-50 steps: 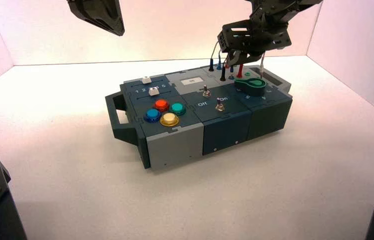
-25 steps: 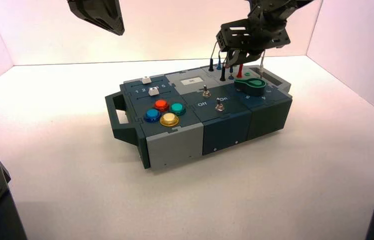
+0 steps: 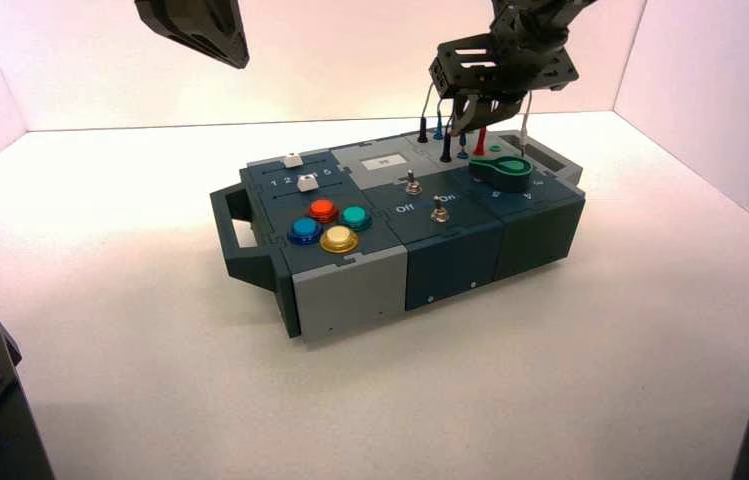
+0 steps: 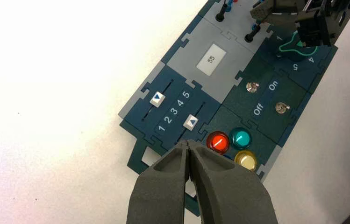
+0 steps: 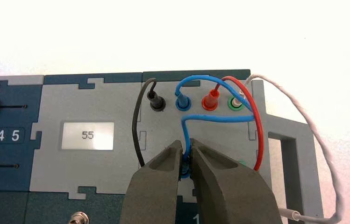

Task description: Insert the blue wire.

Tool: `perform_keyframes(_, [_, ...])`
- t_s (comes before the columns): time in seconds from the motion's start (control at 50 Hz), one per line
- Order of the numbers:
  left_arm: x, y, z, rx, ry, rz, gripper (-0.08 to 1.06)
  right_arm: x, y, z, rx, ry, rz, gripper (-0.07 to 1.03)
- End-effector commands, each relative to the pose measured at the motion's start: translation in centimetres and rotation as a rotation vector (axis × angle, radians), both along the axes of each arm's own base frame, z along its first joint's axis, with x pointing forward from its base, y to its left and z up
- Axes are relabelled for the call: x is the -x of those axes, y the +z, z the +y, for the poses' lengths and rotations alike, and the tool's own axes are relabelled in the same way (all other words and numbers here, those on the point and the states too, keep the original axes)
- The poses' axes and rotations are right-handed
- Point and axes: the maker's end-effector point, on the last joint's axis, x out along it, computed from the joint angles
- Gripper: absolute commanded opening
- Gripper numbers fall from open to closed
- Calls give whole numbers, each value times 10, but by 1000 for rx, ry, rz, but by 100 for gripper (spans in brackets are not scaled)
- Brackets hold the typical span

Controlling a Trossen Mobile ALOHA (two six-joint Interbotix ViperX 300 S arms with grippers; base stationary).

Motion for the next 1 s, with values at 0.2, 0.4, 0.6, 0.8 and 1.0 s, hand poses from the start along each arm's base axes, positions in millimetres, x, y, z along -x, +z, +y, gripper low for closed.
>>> perform_keyframes(0.2, [-7,13,-1,18,3,-40,-3,8,0,6,25,20,58,-2])
perform_keyframes(0.4, [-6,13,-2,18,2,-40,-3,11,1,4,33,21,76,-2])
perform_keyframes(0.6, [-6,14,-1,19,3,-42,-3,12,0,4,35,18,84,-2])
perform_keyframes(0.8, [-6,15,-1,22,2,-48,-3,10,-4,5,46,19,106,-2])
perform_keyframes(1.0, [-5,15,-1,22,3,-48,-3,8,-12,9,60,25,131,-2])
